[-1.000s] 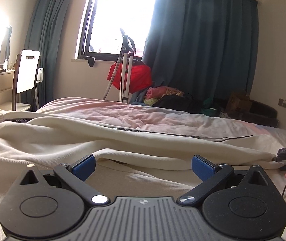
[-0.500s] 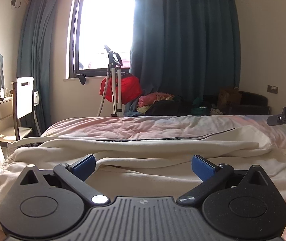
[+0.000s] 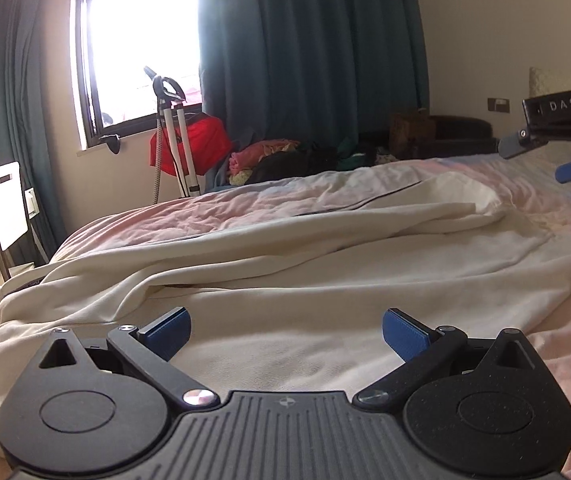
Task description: Fold clothes
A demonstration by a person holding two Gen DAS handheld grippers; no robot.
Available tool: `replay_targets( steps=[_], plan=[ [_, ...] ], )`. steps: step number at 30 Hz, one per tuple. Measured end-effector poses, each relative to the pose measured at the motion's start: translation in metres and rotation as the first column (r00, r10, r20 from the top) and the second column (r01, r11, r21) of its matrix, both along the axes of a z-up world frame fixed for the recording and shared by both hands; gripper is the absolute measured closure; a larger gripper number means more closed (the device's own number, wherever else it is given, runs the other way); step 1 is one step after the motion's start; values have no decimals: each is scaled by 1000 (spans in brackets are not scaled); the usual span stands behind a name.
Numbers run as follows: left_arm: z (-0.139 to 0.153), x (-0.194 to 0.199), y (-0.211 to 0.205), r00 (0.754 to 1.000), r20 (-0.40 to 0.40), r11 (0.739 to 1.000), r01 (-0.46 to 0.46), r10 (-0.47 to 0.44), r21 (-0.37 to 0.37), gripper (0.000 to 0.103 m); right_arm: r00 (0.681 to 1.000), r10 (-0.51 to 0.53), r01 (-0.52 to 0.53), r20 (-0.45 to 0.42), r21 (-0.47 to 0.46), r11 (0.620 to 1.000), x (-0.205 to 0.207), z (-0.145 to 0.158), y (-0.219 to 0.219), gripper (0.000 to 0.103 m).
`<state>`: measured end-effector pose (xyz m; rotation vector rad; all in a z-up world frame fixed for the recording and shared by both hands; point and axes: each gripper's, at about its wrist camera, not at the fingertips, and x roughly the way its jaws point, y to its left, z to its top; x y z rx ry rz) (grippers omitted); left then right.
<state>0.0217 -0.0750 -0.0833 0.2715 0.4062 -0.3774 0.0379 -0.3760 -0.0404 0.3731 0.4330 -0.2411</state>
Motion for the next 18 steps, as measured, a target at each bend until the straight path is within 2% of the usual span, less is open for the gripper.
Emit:
replay_targets(
  steps=[5,7,9,12,14,17,18],
  plan=[
    [-14,40,-29,999,1,992,42,-42,118,0,999,-49,47,11,145,988,13,-18,-28,6],
    [-18,61,-42,998,6,984,63,-65,166,0,998,-65,66,-9,174,982,28,-28,-39,6],
    [-22,87,-58,996,4,976,87,-90,202,0,994,-108,112,-31,256,960,49,-43,-58,7],
    [-29,129,-89,992,-7,961,123,-126,248,1,981,-182,195,-70,361,912,87,-67,-92,14],
    [-36,154,-112,989,-15,949,147,-149,280,2,962,-261,269,-82,453,850,105,-90,-114,17],
    [-45,176,-148,972,5,919,219,-233,328,6,929,-356,347,-102,578,739,127,-130,-141,28],
    [-48,183,-161,965,12,907,242,-262,345,6,917,-388,369,-90,559,743,133,-134,-143,30]
  ],
)
